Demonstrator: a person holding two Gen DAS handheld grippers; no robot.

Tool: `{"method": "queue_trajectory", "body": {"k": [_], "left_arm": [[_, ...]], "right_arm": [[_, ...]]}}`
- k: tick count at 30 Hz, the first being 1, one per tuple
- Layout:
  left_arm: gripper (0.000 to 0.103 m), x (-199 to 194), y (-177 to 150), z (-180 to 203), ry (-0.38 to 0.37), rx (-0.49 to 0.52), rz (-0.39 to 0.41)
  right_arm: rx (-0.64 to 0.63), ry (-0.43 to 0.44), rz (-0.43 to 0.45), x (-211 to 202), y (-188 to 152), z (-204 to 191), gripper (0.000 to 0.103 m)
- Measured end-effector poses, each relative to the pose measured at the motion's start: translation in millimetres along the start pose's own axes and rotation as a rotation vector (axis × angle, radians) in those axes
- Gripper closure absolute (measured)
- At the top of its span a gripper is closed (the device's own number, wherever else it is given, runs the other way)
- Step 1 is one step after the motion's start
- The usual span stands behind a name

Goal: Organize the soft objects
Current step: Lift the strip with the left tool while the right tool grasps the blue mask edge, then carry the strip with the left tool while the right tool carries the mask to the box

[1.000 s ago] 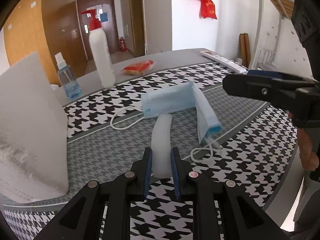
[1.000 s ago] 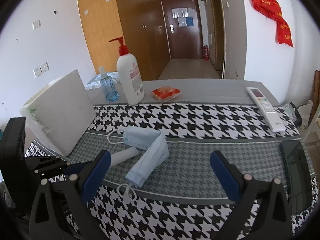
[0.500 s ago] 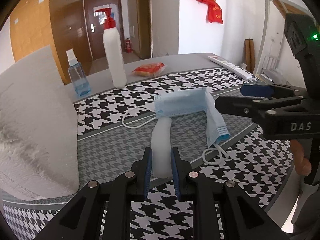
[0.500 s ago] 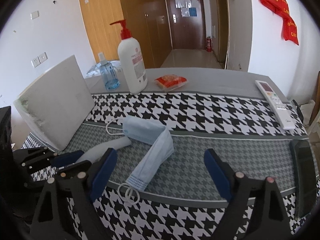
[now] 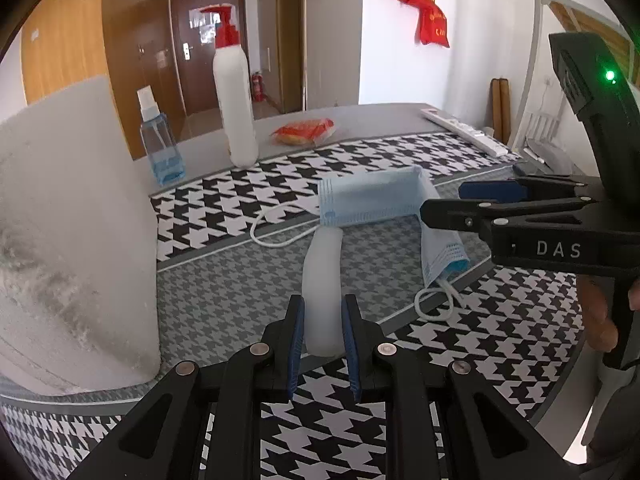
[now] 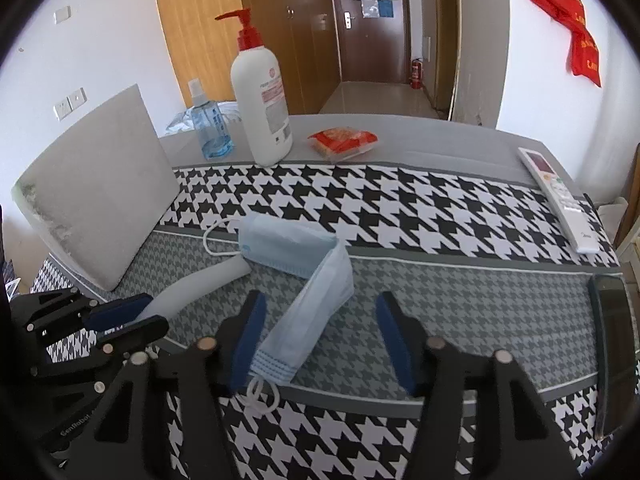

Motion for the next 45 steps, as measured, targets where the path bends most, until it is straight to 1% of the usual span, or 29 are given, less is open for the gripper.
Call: {"method": "queue_trajectory", "body": {"k": [3, 4, 5, 7, 11, 13, 14, 16, 18, 29, 30, 31, 32, 33, 34, 38, 40, 42, 44, 45], "left_arm": [[0.082, 1, -2, 1, -0.005, 0.008, -0.004], [0.081, 1, -1, 1, -0.006, 0.01, -0.002], [0.08, 2, -1, 2, -0.007, 0.015, -0.002], [0.08, 3, -1, 3, -0.009, 0.017, -0.005], [0.08, 7, -1, 4, -0.005, 0.027, -0.017], [0.079, 9, 0, 4, -0.007, 0.03, -0.021], [0.079, 10, 0, 5, -0.009, 0.034, -0.024], [0.067, 12, 0, 7, -0.017, 0.044, -0.028], [0.066, 13, 1, 9, -0.015, 0.05, -0.029], [0.066, 21, 1, 6, -0.013, 0.036, -0.055], [0.069, 22, 0, 5, -0.009, 0.036, -0.058], [0.074, 23, 0, 4, 0.002, 0.037, -0.058], [0.076, 23, 0, 3, 0.013, 0.038, -0.059], [0.082, 23, 0, 1, 0.025, 0.037, -0.06], [0.083, 22, 1, 0, 0.018, 0.034, -0.056], [0.086, 19, 1, 0, 0.007, 0.04, -0.049], [0.088, 17, 1, 1, 0.0, 0.043, -0.045], [0.088, 15, 1, 1, -0.011, 0.042, -0.039], [0.089, 14, 1, 1, -0.012, 0.043, -0.034], [0.09, 13, 1, 1, -0.018, 0.041, -0.032]], "right_arm": [[0.001, -0.007, -0.012, 5, -1, 0, 0.044], [0.001, -0.008, -0.013, 5, -1, 0, 0.051], [0.0, -0.009, -0.017, 7, -2, 0, 0.053], [-0.001, -0.013, -0.019, 9, -2, 0, 0.061], [-0.004, -0.022, -0.029, 11, -3, 1, 0.065], [-0.004, -0.028, -0.033, 12, -4, 2, 0.077], [-0.005, -0.034, -0.033, 13, -5, 3, 0.079], [0.0, -0.036, -0.034, 14, -5, 4, 0.081], [0.007, -0.036, -0.031, 13, -5, 6, 0.082], [0.055, -0.043, 0.029, -9, 0, 17, 0.083], [0.058, -0.044, 0.035, -11, 0, 18, 0.083], [0.06, -0.045, 0.041, -13, 1, 18, 0.083], [0.06, -0.045, 0.044, -15, 1, 18, 0.083], [0.06, -0.046, 0.046, -15, 1, 18, 0.084], [0.061, -0.048, 0.048, -16, 1, 18, 0.087], [0.057, -0.053, 0.043, -18, -2, 18, 0.09], [0.055, -0.056, 0.028, -15, -4, 17, 0.09], [0.063, -0.04, 0.006, -11, -7, 16, 0.089], [0.054, -0.049, -0.011, -7, -7, 16, 0.089], [0.054, -0.057, -0.014, -6, -6, 16, 0.087]]}}
Point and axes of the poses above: each gripper's, at about its wrist camera, not at the fingertips, and x roughly the way its jaws point, z to its right, y to its top, the point moved 6 cm from there along x, roughly the way its jaws point, and after that the axes turned 3 degrees about x, right-handed, at the moved point
